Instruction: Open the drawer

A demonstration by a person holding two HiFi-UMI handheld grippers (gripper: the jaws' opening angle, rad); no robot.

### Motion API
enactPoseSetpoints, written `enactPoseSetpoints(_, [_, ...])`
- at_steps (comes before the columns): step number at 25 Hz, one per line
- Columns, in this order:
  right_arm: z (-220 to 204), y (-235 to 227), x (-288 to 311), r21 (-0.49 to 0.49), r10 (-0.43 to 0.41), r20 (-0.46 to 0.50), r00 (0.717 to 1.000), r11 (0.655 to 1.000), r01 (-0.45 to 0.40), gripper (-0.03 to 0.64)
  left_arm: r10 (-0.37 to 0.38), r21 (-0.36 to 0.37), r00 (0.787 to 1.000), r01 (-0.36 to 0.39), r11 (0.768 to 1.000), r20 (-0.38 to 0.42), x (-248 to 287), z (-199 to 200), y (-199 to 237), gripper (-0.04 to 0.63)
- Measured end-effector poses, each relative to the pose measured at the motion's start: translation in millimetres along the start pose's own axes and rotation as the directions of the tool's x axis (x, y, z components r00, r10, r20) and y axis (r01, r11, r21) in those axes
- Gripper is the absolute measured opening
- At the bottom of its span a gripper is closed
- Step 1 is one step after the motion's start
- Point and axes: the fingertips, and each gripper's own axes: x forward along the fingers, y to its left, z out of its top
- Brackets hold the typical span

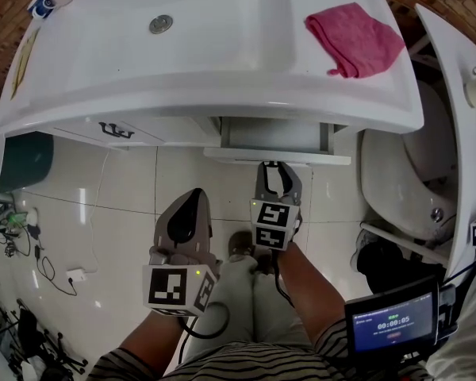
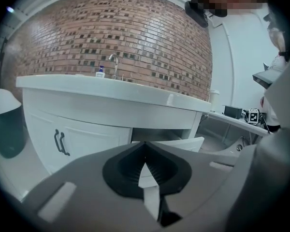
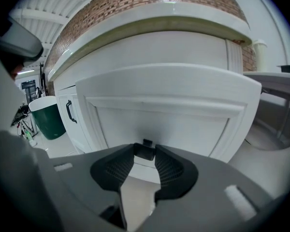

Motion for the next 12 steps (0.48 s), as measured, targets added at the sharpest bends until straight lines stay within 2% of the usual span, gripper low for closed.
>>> enactPoseSetpoints(12, [-43.7,17.4,-58.1,0.007,0.015,-0.035,0.999,1.000,-0.015,0.135,-0.006,-0.003,1.000,0.006,1.000,0.008,-38.7,-2.6,-20.4,0.015])
